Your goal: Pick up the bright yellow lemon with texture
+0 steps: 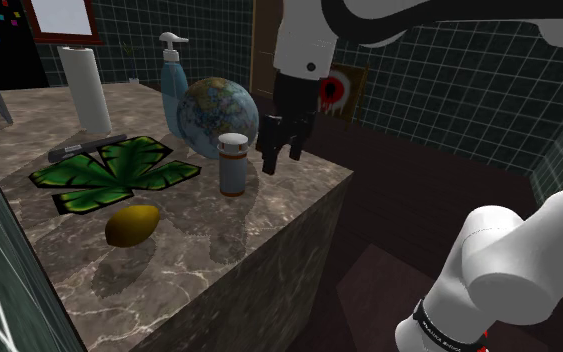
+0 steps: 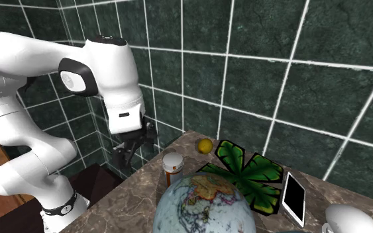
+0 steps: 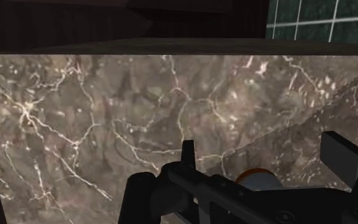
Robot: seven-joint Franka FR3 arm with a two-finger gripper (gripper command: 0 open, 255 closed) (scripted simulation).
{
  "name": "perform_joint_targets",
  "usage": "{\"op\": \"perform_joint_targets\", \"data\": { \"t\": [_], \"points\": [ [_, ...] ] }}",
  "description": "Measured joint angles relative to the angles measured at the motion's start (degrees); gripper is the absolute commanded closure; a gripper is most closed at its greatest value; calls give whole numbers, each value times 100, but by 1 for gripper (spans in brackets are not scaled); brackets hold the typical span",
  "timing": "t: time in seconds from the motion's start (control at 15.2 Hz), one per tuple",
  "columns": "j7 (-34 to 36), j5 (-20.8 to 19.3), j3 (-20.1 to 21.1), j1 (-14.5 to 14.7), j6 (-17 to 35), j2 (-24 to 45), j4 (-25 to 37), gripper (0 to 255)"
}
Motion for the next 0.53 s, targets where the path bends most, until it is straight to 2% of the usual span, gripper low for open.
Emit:
{"op": "perform_joint_targets", "data": {
  "t": [0.53],
  "points": [
    [328,397,495,278,624,1149,785,0]
  ]
}}
